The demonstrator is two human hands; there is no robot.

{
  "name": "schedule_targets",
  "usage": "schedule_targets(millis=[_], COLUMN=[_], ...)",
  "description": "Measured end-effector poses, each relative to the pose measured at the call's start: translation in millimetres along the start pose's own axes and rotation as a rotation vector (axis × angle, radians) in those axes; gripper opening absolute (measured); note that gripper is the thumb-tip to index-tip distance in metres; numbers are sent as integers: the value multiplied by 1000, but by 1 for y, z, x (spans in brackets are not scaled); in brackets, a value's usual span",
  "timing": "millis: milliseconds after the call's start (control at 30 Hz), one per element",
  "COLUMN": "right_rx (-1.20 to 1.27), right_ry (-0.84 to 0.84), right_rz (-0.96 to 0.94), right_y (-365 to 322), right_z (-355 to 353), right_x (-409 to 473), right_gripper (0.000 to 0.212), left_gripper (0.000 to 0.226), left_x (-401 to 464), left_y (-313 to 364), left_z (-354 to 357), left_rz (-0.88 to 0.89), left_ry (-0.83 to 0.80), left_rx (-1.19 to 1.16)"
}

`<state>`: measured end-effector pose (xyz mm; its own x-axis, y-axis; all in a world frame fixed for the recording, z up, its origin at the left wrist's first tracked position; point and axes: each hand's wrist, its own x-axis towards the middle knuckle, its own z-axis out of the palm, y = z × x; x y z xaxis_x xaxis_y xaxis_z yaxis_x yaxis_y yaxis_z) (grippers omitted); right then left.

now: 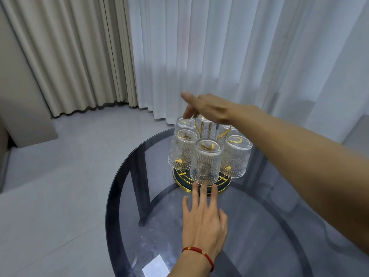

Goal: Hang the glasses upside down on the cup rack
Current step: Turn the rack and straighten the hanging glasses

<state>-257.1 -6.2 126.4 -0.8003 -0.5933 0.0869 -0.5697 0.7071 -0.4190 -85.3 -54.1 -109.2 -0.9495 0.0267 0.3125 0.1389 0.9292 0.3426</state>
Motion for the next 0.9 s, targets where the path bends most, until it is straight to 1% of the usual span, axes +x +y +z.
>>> schedule_targets(millis=[100, 233, 367, 667, 833, 900], right_rx=[-75, -51, -29, -15, -4, 13], right_ry=[-113, -154, -180, -231, -221, -188], right_rz=[88, 159, 217, 251, 235, 212], right_y=[-8, -9, -7, -14, -15, -15], right_z=[5, 4, 3, 3, 4, 5], right_x=[4, 10, 17, 28, 28, 28], right_gripper=[102, 106, 112, 111, 105, 101], left_gripper=[63, 65, 63, 64, 63, 63], left_x=[0, 1, 1, 1, 0, 1], left_y=[1, 0, 2, 0, 0, 0], left_z=[0, 2, 1, 6, 9, 8], left_rz=[3, 2, 6, 0, 4, 3], left_ry=[3, -23, 10, 65, 76, 78], left_rx=[-11, -20, -14, -15, -14, -7])
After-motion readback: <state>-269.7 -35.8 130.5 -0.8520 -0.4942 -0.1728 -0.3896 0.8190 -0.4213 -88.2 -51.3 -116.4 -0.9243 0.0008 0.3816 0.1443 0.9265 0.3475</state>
